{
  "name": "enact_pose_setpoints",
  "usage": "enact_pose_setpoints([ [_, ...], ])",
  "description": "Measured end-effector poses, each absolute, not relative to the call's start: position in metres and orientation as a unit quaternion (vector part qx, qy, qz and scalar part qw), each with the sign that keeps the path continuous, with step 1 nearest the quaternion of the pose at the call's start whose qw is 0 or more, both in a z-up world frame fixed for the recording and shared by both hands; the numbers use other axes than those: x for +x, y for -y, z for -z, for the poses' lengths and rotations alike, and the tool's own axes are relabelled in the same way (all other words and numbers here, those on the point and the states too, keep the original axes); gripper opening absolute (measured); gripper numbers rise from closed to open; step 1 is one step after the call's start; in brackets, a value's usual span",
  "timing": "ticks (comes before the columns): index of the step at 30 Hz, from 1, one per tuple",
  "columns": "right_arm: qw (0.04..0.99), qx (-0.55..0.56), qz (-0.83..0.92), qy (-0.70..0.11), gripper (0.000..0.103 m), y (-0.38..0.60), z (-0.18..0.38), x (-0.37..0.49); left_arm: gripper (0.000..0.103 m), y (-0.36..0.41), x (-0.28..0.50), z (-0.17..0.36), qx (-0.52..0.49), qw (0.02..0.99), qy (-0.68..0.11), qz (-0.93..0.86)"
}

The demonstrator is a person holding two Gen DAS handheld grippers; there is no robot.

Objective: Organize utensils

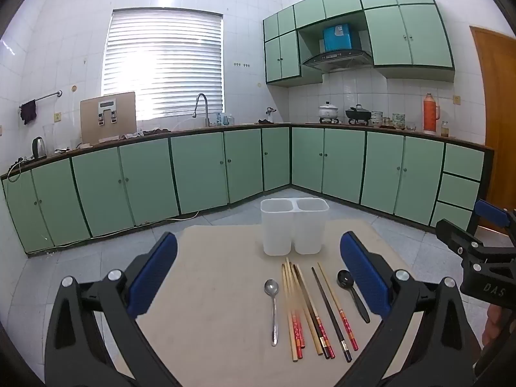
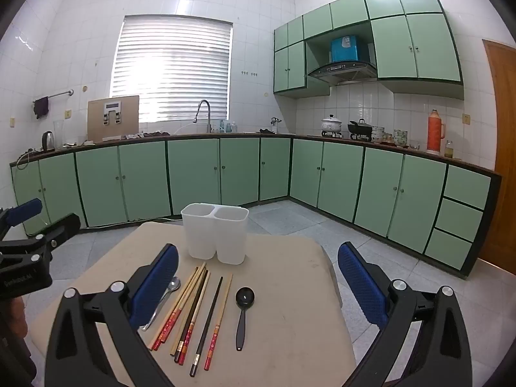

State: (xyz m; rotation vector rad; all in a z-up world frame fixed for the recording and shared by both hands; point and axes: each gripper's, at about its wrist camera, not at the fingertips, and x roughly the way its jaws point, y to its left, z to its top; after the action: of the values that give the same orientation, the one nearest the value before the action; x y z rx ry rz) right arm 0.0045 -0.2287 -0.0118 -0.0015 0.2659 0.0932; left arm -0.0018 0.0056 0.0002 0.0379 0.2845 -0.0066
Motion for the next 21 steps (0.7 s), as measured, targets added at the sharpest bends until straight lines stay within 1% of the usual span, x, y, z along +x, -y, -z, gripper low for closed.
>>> enact_pose_setpoints([
  [21, 0.99, -0.001, -0.046, -0.131, 0.097, 0.2289, 0.014, 0.0062, 0.098, -0.0042, -0.0031, 0.001, 0.023, 0.99, -0.141, 0.001],
])
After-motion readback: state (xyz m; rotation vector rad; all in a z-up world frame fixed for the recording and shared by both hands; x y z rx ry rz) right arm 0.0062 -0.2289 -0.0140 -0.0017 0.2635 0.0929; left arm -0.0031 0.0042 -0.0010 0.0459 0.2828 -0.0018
